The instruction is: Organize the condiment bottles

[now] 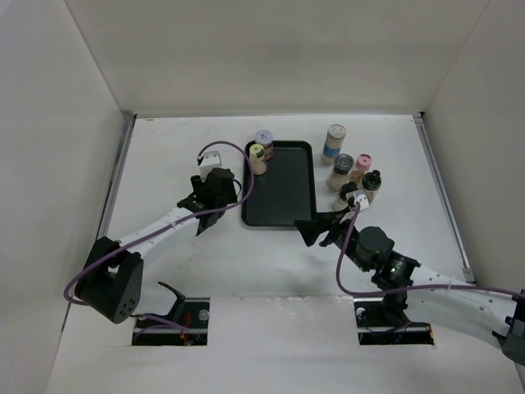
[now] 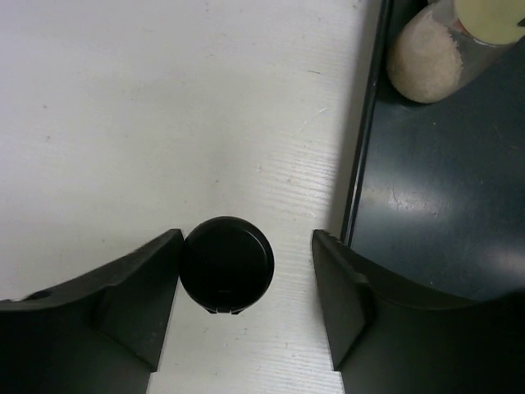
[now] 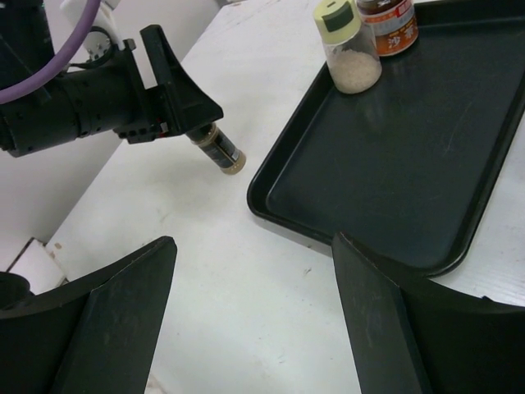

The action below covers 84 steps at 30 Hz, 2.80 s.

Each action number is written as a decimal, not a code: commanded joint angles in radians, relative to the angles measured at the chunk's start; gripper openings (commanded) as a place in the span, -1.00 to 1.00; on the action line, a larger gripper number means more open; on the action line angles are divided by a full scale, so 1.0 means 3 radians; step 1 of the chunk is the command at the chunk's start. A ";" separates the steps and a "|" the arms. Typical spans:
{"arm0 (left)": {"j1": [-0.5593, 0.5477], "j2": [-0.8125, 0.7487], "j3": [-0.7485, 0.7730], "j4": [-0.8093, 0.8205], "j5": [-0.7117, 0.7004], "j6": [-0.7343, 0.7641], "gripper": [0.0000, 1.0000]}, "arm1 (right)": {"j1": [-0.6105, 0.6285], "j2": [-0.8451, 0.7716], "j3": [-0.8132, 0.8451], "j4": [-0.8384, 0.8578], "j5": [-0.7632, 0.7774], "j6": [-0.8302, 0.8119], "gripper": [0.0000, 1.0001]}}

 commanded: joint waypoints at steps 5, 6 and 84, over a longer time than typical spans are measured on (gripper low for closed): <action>0.0050 0.0026 0.0041 0.0175 0.0024 0.0103 -0.32 | 0.0030 0.0035 0.0136 0.0261 -0.0070 0.0007 0.66; 0.0035 -0.0005 0.0041 0.0160 -0.0001 0.0108 -0.41 | 0.0030 0.0035 0.0136 0.0261 -0.0070 0.0007 0.66; -0.0185 -0.0653 -0.0269 0.1570 0.0092 0.0272 0.67 | -0.0281 0.0372 0.0682 -0.0331 0.0180 0.0022 -0.48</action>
